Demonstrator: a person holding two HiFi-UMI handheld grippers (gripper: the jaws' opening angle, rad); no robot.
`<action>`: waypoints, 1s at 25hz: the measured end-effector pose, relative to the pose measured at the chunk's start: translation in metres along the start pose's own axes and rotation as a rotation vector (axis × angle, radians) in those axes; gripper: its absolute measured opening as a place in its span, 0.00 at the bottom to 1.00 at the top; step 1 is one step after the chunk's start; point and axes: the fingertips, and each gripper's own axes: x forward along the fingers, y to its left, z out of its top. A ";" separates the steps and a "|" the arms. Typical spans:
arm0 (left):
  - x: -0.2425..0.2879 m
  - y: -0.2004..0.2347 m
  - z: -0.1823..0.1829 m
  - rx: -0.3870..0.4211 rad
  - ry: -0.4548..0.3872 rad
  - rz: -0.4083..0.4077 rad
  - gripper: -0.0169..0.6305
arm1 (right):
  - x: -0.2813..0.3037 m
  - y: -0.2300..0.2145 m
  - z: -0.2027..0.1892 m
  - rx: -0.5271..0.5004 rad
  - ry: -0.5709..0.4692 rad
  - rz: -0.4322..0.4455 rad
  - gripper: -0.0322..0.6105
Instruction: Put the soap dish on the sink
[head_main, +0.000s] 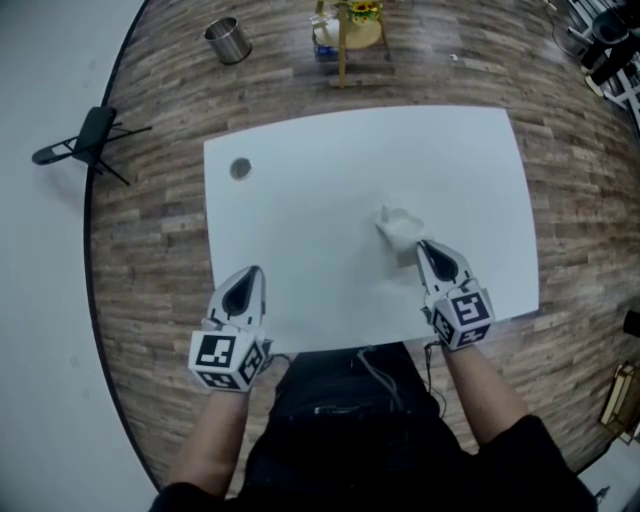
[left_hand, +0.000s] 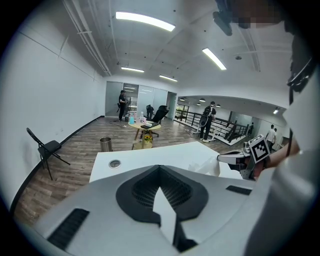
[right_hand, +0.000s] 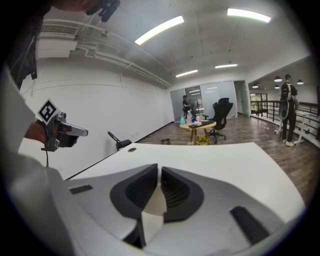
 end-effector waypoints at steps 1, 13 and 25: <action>0.000 -0.001 0.001 0.001 -0.001 -0.001 0.01 | -0.001 -0.001 0.000 0.001 0.001 -0.001 0.10; -0.004 0.000 0.009 0.005 -0.020 -0.007 0.01 | -0.002 0.001 -0.012 0.007 0.031 -0.010 0.10; -0.014 -0.002 0.025 0.023 -0.058 -0.003 0.01 | -0.007 -0.004 -0.025 -0.009 0.057 -0.017 0.10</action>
